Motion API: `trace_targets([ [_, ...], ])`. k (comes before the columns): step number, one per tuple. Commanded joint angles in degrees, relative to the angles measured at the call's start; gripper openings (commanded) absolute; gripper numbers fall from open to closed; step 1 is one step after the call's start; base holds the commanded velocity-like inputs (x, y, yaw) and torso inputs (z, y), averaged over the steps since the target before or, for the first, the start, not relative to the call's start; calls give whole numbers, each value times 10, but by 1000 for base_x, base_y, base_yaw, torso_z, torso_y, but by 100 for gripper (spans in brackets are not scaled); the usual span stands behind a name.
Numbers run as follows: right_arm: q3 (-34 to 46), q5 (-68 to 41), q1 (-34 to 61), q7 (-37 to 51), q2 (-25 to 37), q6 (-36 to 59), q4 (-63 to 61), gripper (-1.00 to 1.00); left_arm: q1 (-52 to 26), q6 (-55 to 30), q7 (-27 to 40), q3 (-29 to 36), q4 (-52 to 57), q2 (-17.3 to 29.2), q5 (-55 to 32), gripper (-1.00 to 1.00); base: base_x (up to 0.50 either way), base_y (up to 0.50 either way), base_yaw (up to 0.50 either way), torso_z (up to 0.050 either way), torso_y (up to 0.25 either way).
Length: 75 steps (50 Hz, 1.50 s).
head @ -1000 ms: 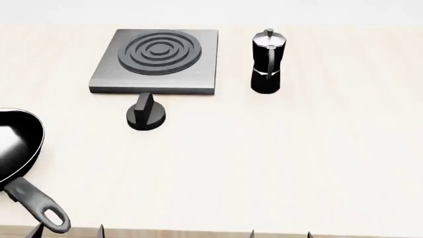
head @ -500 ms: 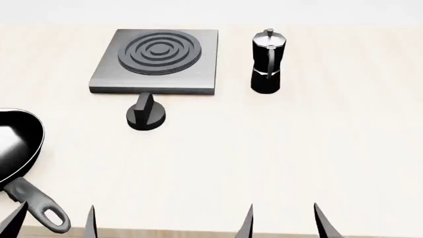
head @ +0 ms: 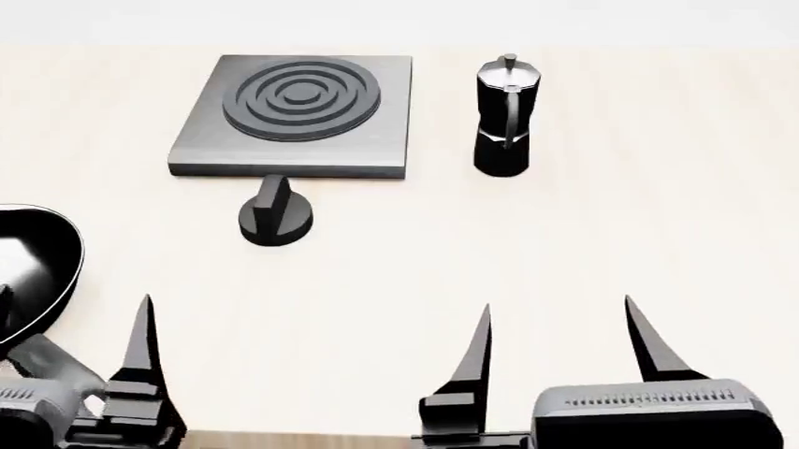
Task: Turn on the stove.
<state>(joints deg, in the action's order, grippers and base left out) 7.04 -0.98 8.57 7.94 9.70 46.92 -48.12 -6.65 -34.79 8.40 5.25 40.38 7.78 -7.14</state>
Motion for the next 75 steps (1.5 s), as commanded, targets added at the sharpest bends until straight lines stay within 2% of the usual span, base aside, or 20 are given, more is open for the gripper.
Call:
trace_targets([
  [1,9,0,66,0,10,107,-78,100,-68,-96,9,-19,74,0,-34,100,0,0,0,0,0],
  [39,32,3,75,14,28,91,-60,100,-74,-72,30,-21,75,10,-52,100,0,0,0,0,0],
  [75,31,-9,74,19,31,81,-52,100,-76,-64,48,-10,66,25,-60,100,0,125,0,0,0],
])
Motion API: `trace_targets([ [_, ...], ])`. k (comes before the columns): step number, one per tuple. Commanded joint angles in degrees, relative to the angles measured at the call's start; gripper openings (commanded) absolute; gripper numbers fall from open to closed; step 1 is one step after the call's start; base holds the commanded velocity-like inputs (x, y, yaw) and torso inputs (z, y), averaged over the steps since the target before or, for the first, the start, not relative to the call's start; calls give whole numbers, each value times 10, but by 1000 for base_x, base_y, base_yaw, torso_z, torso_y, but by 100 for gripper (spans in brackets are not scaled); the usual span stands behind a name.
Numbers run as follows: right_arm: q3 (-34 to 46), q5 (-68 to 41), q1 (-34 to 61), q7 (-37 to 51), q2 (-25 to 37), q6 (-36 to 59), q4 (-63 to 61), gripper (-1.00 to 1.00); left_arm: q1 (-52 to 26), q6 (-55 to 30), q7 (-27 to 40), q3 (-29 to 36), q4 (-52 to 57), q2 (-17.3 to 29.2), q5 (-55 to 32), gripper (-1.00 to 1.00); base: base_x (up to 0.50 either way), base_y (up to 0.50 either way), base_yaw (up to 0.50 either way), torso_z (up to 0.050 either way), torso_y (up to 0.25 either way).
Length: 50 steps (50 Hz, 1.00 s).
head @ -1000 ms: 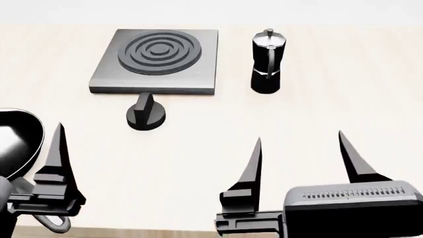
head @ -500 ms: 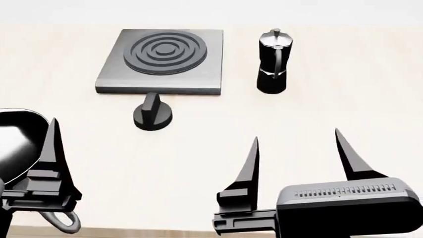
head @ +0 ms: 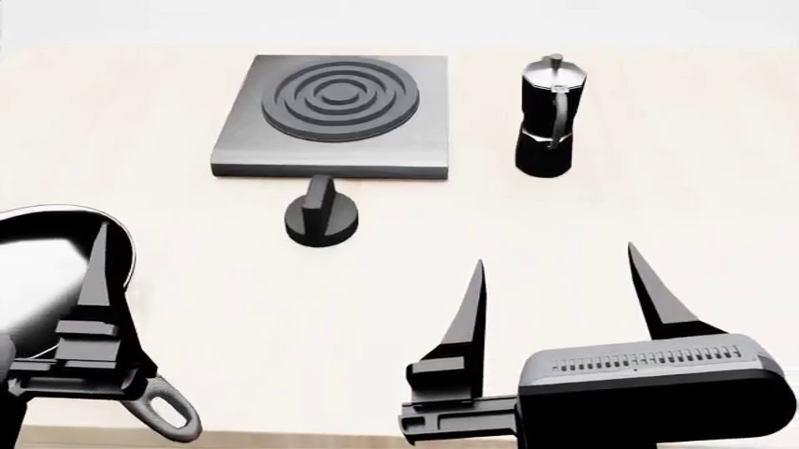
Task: Turn on the stove.
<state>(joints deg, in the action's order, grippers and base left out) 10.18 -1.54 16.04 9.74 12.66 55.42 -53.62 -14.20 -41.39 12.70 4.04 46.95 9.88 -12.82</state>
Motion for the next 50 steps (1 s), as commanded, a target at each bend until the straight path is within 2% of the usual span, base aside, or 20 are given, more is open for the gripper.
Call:
trace_targets([
  [1,0,-4,-1,2,1,-3,3,100,-1,0,5,2,1,4,-4,100,0,125,0,0,0],
  [50,9,-11,4,16,9,3,-3,100,0,10,24,9,-5,19,-19,100,0,128,0,0,0],
])
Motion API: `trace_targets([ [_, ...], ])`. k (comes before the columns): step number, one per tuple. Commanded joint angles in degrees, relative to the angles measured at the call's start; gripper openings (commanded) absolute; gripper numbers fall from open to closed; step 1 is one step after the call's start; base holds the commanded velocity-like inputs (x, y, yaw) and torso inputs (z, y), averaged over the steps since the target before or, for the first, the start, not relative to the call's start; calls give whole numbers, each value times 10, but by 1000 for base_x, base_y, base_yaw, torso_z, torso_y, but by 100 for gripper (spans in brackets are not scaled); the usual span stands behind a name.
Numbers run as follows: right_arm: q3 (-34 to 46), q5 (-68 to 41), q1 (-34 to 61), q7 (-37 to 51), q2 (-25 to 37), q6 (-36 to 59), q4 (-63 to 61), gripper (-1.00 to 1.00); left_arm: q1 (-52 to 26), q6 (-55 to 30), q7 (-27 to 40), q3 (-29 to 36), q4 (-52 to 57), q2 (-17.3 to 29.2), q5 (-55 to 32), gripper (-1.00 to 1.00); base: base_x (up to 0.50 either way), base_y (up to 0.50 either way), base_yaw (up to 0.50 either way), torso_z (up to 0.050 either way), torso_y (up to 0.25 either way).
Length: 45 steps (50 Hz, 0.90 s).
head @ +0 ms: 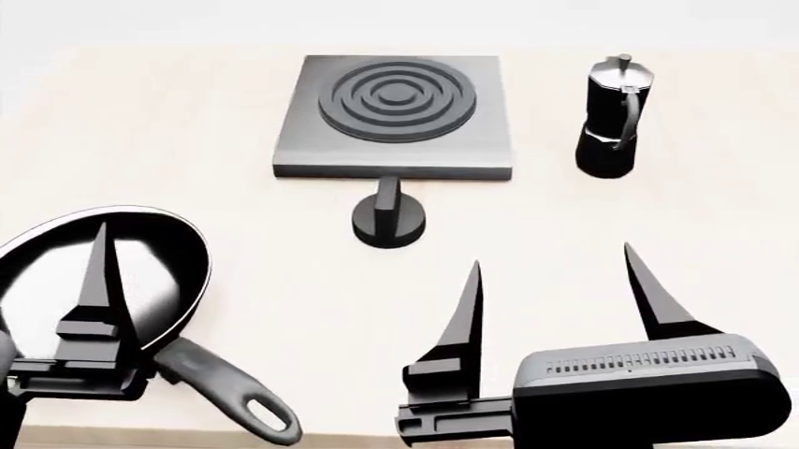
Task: Turn on the stove.
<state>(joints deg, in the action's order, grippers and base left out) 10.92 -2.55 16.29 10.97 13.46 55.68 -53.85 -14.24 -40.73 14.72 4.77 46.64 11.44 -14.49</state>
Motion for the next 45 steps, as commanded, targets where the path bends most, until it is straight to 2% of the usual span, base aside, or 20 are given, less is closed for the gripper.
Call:
trace_targets([
  [1,1,-1,2,4,1,0,0,100,0,4,5,4,-3,5,1,100,0,129,0,0,0],
  [45,5,-12,3,12,8,0,1,100,-2,4,20,12,-2,16,-13,100,0,127,0,0,0],
])
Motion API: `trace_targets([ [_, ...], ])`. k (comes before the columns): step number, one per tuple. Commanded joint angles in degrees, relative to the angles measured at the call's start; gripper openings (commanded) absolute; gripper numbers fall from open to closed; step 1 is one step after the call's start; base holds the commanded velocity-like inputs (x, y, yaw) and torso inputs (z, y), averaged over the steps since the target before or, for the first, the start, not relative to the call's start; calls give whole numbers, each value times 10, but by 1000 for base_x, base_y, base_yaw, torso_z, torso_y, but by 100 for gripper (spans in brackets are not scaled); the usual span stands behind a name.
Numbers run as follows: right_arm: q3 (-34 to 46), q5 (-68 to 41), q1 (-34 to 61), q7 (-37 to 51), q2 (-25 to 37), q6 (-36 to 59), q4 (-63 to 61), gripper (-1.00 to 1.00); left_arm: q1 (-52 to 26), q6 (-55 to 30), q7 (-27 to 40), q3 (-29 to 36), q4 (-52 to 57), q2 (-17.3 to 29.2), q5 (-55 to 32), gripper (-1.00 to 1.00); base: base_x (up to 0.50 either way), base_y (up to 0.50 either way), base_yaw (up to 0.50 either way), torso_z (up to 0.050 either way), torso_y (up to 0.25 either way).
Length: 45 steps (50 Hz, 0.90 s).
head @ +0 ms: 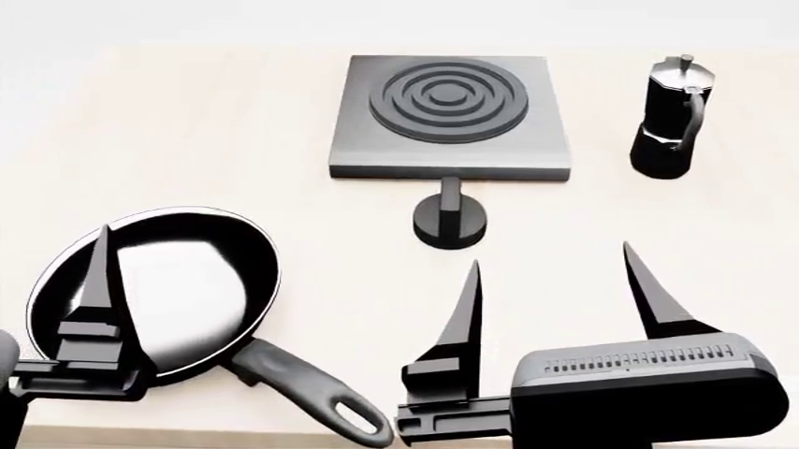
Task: Turn on the stove.
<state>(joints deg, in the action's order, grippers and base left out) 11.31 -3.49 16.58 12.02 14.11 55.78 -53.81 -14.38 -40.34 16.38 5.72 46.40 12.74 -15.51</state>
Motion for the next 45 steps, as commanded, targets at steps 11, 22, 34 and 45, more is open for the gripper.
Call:
trace_targets([
  [11,0,-8,0,3,2,-2,2,100,-2,-1,7,2,1,6,-7,100,0,127,0,0,0],
  [22,-7,-17,-3,1,-1,-11,4,100,-1,2,10,5,-1,9,-9,100,0,81,0,0,0],
  [34,-8,-26,-4,-1,-1,-14,6,100,0,10,12,14,-10,13,-4,100,70,0,0,0,0],
  [45,-10,-31,-6,0,-2,-22,14,100,-2,9,15,13,-10,14,-10,100,189,0,0,0,0],
])
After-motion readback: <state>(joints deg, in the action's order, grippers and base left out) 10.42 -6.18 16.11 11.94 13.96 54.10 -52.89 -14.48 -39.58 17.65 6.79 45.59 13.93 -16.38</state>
